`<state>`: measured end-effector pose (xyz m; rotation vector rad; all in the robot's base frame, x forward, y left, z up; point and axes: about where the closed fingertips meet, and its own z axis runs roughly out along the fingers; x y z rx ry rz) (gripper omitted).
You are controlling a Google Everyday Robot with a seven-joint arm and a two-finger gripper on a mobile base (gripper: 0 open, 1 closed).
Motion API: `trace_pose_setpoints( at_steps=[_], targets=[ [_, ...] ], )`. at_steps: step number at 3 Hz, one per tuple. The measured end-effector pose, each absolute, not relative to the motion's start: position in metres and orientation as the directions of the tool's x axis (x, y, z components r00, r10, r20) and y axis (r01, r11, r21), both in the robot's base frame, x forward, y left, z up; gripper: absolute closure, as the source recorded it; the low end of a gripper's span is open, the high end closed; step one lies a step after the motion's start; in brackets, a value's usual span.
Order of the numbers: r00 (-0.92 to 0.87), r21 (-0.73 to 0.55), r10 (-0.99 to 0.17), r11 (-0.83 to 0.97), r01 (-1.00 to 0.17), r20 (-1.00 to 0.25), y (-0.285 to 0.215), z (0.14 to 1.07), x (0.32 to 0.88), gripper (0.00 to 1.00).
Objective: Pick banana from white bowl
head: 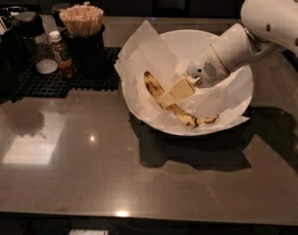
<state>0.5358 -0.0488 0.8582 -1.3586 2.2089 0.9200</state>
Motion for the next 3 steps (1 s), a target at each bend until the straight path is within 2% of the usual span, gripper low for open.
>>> trace_pose_setpoints(
  at_steps=[3],
  targets=[
    [-0.383,0.268,-0.544,0.282,-0.921,-0.747,-0.068,0.893,0.539,1.0]
  ],
)
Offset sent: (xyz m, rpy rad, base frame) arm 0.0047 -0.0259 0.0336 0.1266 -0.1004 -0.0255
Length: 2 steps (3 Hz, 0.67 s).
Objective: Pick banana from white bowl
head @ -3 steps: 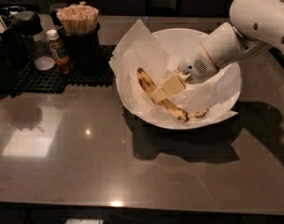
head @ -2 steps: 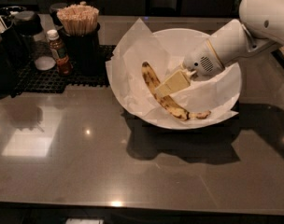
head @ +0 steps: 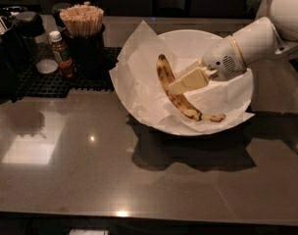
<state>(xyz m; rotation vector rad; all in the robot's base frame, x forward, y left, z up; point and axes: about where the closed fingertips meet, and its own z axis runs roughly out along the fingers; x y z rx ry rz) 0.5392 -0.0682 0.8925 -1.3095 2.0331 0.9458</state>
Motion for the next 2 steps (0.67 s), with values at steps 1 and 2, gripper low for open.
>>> trace_pose_setpoints(
  at_steps=[1,2],
  targets=[
    [-0.318,0.218,-0.5,0.249,-0.944,-0.805,-0.073,0.912,0.54,1.0],
    [-0.252,0.177,-0.45,0.204,-0.963,-0.857,-0.075,0.928,0.541,1.0]
  ],
)
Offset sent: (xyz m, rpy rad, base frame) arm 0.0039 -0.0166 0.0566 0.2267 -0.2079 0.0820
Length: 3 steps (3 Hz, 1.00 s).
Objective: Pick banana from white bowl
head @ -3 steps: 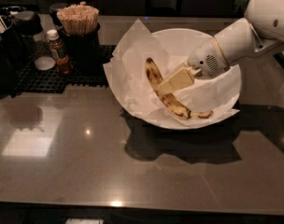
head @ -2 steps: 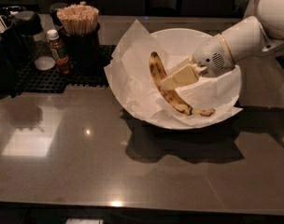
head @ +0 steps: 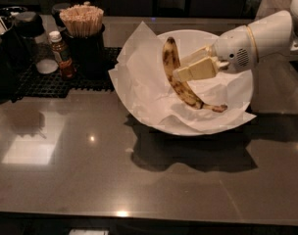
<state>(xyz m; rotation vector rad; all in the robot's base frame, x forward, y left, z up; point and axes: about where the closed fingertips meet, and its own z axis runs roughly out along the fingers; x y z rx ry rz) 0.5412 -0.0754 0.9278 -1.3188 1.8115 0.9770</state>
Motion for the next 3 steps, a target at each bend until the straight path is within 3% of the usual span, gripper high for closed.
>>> trace_pose_setpoints(
  at_steps=[2,3],
  targets=[
    [-0.148,0.126,-0.341,0.086,-0.988,-0.928,-0.08,0.9491,0.5434,1.0],
    [-0.148,0.126,-0.341,0.086,-0.988,-0.928,-0.08,0.9491,0.5434,1.0]
  ],
)
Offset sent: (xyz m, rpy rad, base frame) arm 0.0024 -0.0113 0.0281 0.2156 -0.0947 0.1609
